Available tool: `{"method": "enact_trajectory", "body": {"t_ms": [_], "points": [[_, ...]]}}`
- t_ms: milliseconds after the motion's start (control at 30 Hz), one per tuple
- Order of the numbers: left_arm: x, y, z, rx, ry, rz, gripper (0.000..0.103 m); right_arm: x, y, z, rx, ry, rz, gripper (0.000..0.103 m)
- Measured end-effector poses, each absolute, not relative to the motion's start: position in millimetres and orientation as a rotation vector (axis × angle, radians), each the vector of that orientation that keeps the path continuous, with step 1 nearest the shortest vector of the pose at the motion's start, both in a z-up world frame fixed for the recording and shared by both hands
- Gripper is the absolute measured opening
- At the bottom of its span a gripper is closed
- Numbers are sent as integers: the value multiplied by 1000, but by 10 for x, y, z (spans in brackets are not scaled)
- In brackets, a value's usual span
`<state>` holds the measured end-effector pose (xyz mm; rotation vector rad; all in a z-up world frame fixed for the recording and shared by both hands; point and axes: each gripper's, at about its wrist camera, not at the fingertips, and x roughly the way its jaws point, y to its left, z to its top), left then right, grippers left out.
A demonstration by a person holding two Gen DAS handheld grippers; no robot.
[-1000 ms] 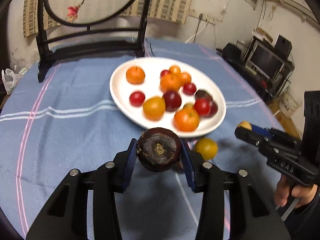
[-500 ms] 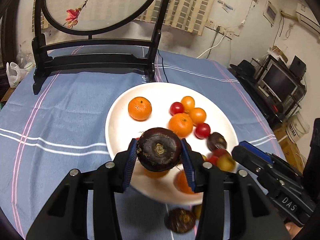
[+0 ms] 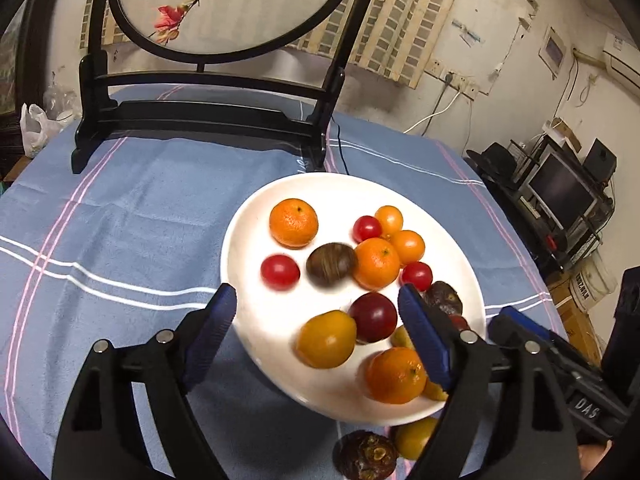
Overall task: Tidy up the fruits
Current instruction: 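Lower both held fruits onto the white plate and open both tools, then move both open tools back toward the last two fruits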
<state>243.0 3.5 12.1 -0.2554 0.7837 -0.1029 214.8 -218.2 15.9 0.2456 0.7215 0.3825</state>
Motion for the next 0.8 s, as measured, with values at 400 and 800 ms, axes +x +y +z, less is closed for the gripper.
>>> {"method": "enact_trajectory", "body": {"t_ms": [400, 800], "points": [[1962, 30, 183, -212, 755, -119, 87, 1726, -2108, 108, 79, 758, 446, 62], [1726, 133, 20, -184, 808, -99, 89, 1530, -1656, -212, -177, 870, 483, 62]]}}
